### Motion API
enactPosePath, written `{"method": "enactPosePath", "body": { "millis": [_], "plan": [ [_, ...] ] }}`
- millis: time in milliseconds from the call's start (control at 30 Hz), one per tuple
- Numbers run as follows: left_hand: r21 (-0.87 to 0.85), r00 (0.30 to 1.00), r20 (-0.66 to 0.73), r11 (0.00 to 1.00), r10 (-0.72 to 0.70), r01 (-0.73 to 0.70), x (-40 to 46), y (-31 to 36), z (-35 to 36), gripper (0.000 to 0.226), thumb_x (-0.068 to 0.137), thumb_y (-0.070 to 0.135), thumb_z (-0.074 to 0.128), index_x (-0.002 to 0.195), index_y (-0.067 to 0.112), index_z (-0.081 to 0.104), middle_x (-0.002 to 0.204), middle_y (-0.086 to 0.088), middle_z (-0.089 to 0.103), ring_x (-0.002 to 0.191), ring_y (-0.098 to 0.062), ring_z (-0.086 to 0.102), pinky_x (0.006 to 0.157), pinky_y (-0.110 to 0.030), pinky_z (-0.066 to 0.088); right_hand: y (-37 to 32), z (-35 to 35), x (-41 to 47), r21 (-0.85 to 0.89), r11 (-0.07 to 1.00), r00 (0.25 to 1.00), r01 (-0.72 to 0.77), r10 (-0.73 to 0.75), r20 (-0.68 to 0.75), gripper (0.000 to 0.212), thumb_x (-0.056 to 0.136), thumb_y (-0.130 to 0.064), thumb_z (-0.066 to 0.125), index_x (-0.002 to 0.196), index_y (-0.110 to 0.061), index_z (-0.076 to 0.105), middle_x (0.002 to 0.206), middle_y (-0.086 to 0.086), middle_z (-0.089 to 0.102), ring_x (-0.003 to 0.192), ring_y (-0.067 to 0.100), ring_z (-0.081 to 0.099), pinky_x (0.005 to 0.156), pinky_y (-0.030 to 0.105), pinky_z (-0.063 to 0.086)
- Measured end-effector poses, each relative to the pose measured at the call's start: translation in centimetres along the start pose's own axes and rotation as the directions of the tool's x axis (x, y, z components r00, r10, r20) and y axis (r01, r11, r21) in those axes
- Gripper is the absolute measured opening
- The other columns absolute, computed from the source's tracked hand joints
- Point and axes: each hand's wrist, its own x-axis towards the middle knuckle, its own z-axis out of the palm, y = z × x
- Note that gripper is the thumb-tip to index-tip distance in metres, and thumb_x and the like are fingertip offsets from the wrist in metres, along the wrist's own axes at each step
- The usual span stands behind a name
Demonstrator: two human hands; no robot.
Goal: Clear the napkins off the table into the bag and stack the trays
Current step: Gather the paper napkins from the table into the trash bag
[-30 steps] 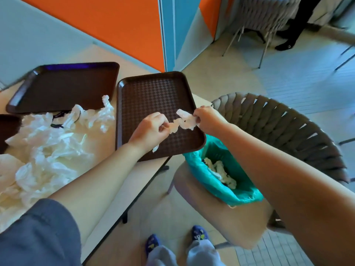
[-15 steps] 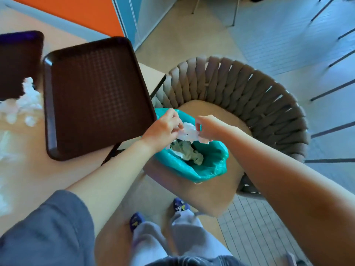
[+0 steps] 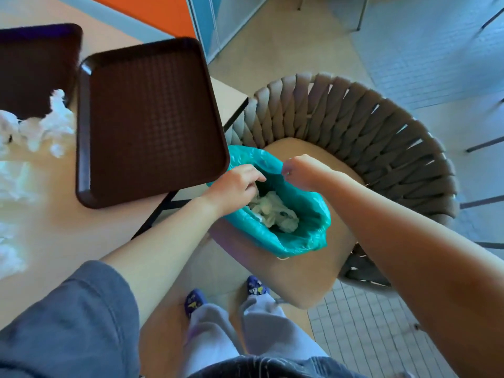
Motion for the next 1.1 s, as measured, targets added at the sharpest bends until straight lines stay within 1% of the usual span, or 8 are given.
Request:
{"method": "enactPosePath", "body": {
  "millis": [100, 233, 333, 400, 600, 833, 967, 1100],
  "plan": [
    [0.018, 0.994, -0.098, 0.999, 0.052, -0.051, -0.7, 0.1, -2.1, 0.026, 0.083, -0.005, 0.054, 0.105, 0.0, 0.066, 0.102, -0.015, 0.064, 0.097, -0.028, 0.06, 0.093, -0.038, 0.047, -1.5, -2.0, 0.8, -0.007, 1.0, 0.994, 0.03, -0.03, -0.101, 0.026, 0.088, -0.019, 0.047, 0.107, -0.017, 0.064, 0.108, 0.009, 0.064, 0.097, 0.029, 0.059, 0.079, 0.033, 0.051],
    [0.04, 0.98, -0.194, 0.998, 0.046, -0.039, -2.2, -0.4, -5.4, 0.021, 0.083, -0.003, 0.057, 0.101, -0.002, 0.067, 0.1, -0.016, 0.064, 0.096, -0.027, 0.061, 0.091, -0.032, 0.047, -5.1, -5.3, 2.1, -0.056, 0.991, 0.964, 0.122, -0.132, -0.231, 0.021, 0.089, -0.017, 0.047, 0.101, -0.009, 0.061, 0.105, 0.012, 0.06, 0.098, 0.03, 0.059, 0.075, 0.033, 0.049],
    [0.072, 0.969, -0.249, 0.997, 0.0, 0.019, -3.8, -1.6, -8.1, 0.02, 0.086, 0.002, 0.056, 0.103, 0.002, 0.067, 0.103, -0.011, 0.064, 0.099, -0.024, 0.06, 0.091, -0.037, 0.048, -9.2, -7.3, 3.0, -0.067, 0.98, 0.94, 0.189, -0.201, -0.276, 0.025, 0.089, -0.015, 0.045, 0.109, -0.006, 0.059, 0.114, 0.016, 0.057, 0.107, 0.032, 0.056, 0.087, 0.037, 0.049],
    [0.091, 0.955, -0.296, 0.994, -0.034, 0.063, -5.0, -3.0, -9.7, 0.02, 0.086, 0.005, 0.056, 0.103, 0.004, 0.066, 0.104, -0.01, 0.064, 0.101, -0.023, 0.059, 0.089, -0.04, 0.049, -12.3, -8.3, 3.4, -0.039, 0.976, 0.927, 0.214, -0.216, -0.307, 0.029, 0.088, -0.016, 0.046, 0.113, -0.01, 0.06, 0.119, 0.016, 0.056, 0.11, 0.034, 0.055, 0.09, 0.039, 0.049],
    [0.15, 0.926, -0.363, 0.974, -0.105, 0.169, -8.2, -8.1, -14.6, 0.02, 0.089, 0.014, 0.055, 0.107, 0.01, 0.063, 0.109, -0.005, 0.062, 0.106, -0.021, 0.054, 0.085, -0.038, 0.05, -20.4, -9.0, 5.7, -0.035, 0.955, 0.912, 0.296, -0.293, -0.288, 0.028, 0.087, -0.015, 0.046, 0.111, -0.01, 0.058, 0.118, 0.015, 0.054, 0.109, 0.035, 0.054, 0.091, 0.043, 0.048],
    [0.152, 0.878, -0.403, 0.927, -0.259, 0.343, -11.7, -15.2, -19.3, 0.025, 0.088, 0.017, 0.056, 0.111, 0.011, 0.062, 0.115, -0.005, 0.059, 0.114, -0.022, 0.049, 0.092, -0.037, 0.044, -28.3, -7.8, 9.4, -0.018, 0.947, 0.928, 0.321, -0.319, -0.191, 0.039, 0.092, -0.018, 0.046, 0.131, -0.016, 0.046, 0.132, 0.009, 0.046, 0.121, 0.029, 0.046, 0.096, 0.047, 0.046],
    [0.134, 0.878, -0.318, 0.9, -0.356, 0.414, -13.3, -19.7, -21.2, 0.03, 0.087, 0.015, 0.055, 0.116, 0.013, 0.058, 0.123, -0.005, 0.055, 0.122, -0.024, 0.043, 0.1, -0.041, 0.041, -32.7, -6.8, 11.7, -0.029, 0.94, 0.93, 0.339, -0.34, -0.138, 0.046, 0.094, -0.019, 0.046, 0.139, -0.019, 0.036, 0.139, 0.007, 0.04, 0.129, 0.028, 0.037, 0.099, 0.045, 0.045],
    [0.176, 0.901, -0.224, 0.894, -0.371, 0.412, -14.0, -23.6, -22.1, 0.038, 0.089, 0.009, 0.046, 0.125, 0.02, 0.049, 0.136, 0.0, 0.048, 0.127, -0.027, 0.04, 0.104, -0.045, 0.038, -36.6, -5.5, 13.6, -0.077, 0.927, 0.922, 0.368, -0.375, -0.095, 0.051, 0.096, -0.018, 0.044, 0.143, -0.02, 0.028, 0.149, 0.006, 0.028, 0.136, 0.029, 0.026, 0.103, 0.044, 0.039]
  ]
}}
